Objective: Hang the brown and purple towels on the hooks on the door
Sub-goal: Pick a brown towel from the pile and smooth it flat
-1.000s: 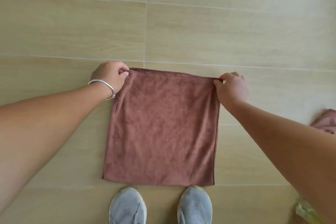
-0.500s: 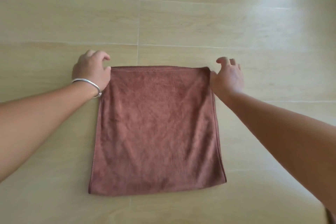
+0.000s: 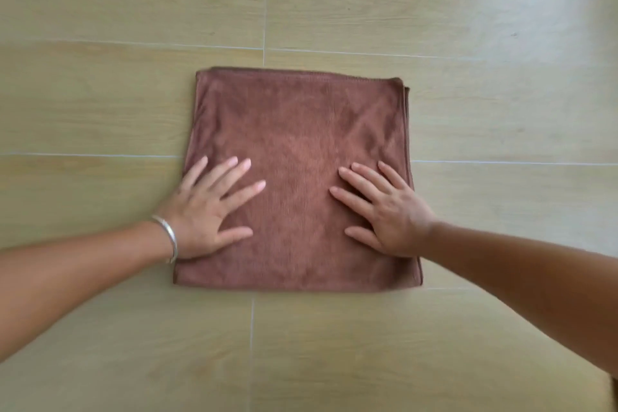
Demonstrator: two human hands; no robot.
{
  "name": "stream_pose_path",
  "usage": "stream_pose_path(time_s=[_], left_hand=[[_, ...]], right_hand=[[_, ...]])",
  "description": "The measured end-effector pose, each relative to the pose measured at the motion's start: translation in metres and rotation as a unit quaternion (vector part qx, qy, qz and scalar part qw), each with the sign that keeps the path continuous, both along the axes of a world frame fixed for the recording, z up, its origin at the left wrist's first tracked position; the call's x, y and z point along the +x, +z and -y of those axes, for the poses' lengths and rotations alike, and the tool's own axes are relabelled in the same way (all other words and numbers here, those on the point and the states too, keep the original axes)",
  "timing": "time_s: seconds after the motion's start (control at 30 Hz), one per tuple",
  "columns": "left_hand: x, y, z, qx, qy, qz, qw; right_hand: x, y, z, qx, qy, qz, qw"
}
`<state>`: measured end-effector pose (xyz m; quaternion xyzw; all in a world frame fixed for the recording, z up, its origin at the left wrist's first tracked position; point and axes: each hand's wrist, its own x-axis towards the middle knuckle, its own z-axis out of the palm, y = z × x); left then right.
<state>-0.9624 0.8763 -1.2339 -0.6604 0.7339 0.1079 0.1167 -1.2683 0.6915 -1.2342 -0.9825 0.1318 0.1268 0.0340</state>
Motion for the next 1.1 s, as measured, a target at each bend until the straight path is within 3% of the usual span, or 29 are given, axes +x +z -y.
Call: stream_pose_path(time_s=[0.2, 0.5, 0.73, 0.83, 0.93, 1.1], left_hand=[[0.033, 0.005, 0.071, -0.015, 0.074, 0.039, 0.996], [0.021, 0.001, -0.043, -0.066, -0.078, -0.042, 0.994], [0.040, 0.002, -0.038, -0.122, -0.098, -0.090, 0.984], [0.029, 0.018, -0.041, -0.102, -0.046, -0.085, 0.990], [0.019, 0.043, -0.051, -0.079, 0.049, -0.084, 0.992], [0.014, 0.128, -0.061, -0.019, 0.169, -0.097, 0.981]], right_hand=[[0.052, 0.006, 0.037, -0.013, -0.139, 0.015, 0.990], [-0.038, -0.009, -0.012, 0.048, 0.048, 0.067, 0.995], [-0.040, -0.016, -0.002, 0.020, 0.061, 0.106, 0.992], [-0.034, -0.005, -0.008, 0.001, 0.042, 0.090, 0.995], [-0.022, 0.023, -0.019, -0.003, -0.056, 0.043, 0.998], [-0.008, 0.119, -0.023, -0.008, -0.171, -0.002, 0.985]])
